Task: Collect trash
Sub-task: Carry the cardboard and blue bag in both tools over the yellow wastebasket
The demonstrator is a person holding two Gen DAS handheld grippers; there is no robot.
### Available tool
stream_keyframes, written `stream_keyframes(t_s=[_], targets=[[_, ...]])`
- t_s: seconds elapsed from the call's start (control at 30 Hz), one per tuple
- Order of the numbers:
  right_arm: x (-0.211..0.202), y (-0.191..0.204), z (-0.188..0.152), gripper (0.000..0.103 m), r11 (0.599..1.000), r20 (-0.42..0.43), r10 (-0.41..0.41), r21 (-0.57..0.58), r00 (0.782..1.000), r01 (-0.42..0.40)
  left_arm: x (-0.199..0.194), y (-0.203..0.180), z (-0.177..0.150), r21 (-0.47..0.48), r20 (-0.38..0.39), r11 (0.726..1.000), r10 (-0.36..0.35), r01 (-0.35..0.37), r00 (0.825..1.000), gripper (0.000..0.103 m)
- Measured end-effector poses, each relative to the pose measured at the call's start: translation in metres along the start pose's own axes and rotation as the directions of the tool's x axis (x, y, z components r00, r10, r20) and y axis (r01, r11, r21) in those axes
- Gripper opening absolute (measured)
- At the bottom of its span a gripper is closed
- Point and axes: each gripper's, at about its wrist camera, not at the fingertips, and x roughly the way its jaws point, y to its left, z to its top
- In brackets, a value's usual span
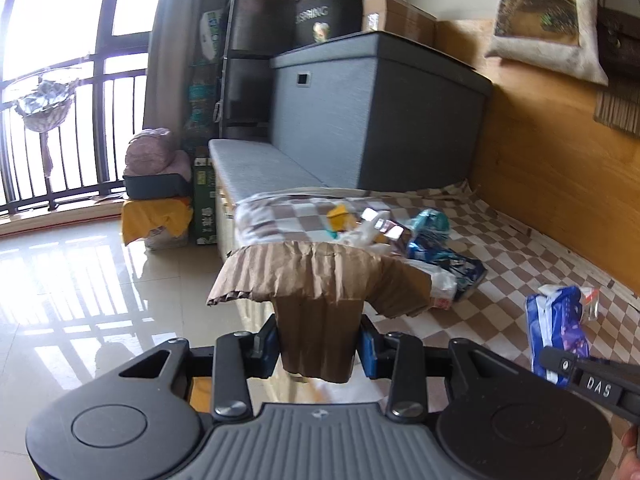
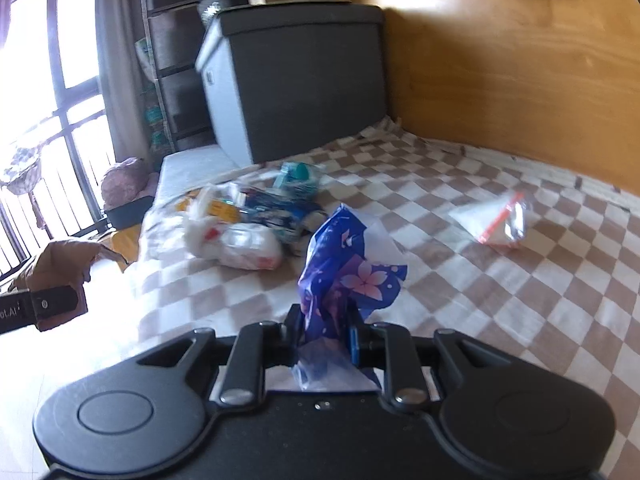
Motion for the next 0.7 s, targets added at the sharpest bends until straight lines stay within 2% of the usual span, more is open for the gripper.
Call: stream_keyframes(t_s=[0.17, 0.37, 0.53, 0.7], targets=[[-0.015, 0.043, 0.005, 0.023, 0.996, 0.004, 0.062, -0.056, 0.998, -0.062, -0.020, 0.039, -0.002, -0.044, 0.000, 0.999, 0.031, -0.031, 1.000, 0.040], [-0.017, 0.109, -0.001, 0.023, 0.978, -0.030, 0.144, -0.147, 0.989, -0.147, -0.034, 0.091, -0.007, -0.098, -0.013, 0.991, 0.090, -0.091, 0.996, 0.040], [-0.007, 0.165, -0.016, 0.023, 0.953, -0.084, 0.209, -0.204, 0.974, -0.222, -0.034, 0.140, -0.021, -0.152, -0.044, 0.977, 0.142, -0.148, 0.989, 0.040], [0.017, 0.206, -0.045, 0.023, 0.932, -0.169, 0.240, -0.235, 0.956, -0.275, -0.020, 0.182, -0.045, -0.212, -0.102, 0.953, 0.198, -0.215, 0.975, 0.040]])
